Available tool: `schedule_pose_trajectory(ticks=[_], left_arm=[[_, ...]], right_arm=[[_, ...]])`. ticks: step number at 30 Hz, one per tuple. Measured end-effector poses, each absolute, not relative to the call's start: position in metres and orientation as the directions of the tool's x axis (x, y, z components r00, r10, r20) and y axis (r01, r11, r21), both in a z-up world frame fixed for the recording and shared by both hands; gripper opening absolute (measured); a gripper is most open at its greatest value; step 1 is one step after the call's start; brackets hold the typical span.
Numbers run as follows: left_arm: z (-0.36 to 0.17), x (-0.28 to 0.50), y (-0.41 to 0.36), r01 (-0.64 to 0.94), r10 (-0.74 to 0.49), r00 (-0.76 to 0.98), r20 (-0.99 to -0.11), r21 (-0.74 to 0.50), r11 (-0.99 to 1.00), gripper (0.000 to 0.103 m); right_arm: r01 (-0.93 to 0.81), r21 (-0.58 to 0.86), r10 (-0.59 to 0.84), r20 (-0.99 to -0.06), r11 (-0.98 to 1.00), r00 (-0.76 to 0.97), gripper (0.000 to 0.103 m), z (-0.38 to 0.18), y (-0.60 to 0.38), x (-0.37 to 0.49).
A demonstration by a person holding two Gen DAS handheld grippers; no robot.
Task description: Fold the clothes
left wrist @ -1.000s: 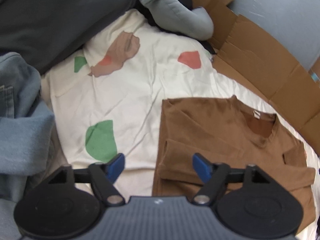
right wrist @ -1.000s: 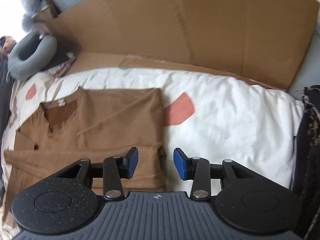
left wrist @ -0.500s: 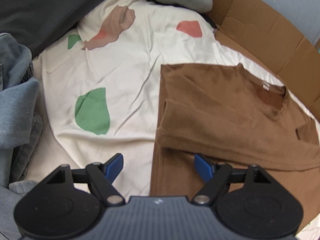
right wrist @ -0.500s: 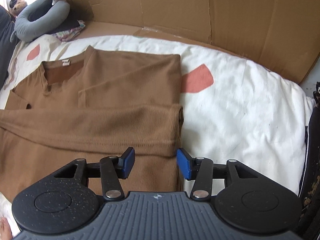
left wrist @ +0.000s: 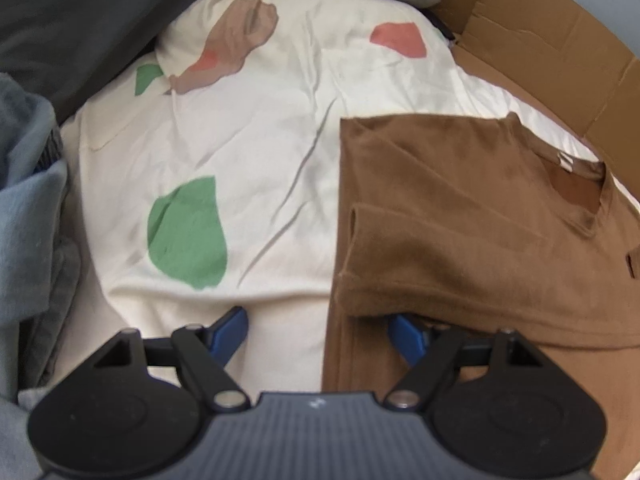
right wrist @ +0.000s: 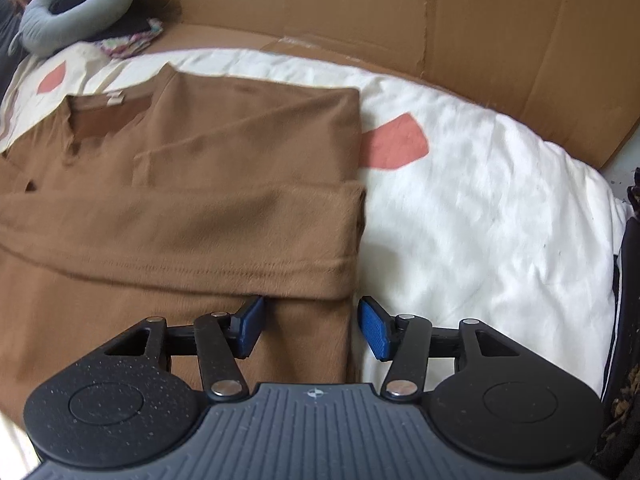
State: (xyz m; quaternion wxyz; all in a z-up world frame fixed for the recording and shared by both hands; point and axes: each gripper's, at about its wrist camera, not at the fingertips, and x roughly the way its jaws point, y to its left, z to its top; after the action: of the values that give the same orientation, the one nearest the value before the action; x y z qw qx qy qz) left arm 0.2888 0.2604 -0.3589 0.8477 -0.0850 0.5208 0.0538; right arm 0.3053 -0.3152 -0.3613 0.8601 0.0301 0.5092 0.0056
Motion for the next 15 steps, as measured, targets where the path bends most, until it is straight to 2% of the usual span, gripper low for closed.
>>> schedule_pose_trajectory(ticks=[15], left_arm=[[-0.34, 0.34, 0.26, -0.172, -0.006, 0.542, -0.84, -0.118, 0.978, 0.079]], right_arm=[[0.051, 0.046, 0.011, -0.842, 0.998, 0.539, 0.058, -0.35, -0.325, 0.361]])
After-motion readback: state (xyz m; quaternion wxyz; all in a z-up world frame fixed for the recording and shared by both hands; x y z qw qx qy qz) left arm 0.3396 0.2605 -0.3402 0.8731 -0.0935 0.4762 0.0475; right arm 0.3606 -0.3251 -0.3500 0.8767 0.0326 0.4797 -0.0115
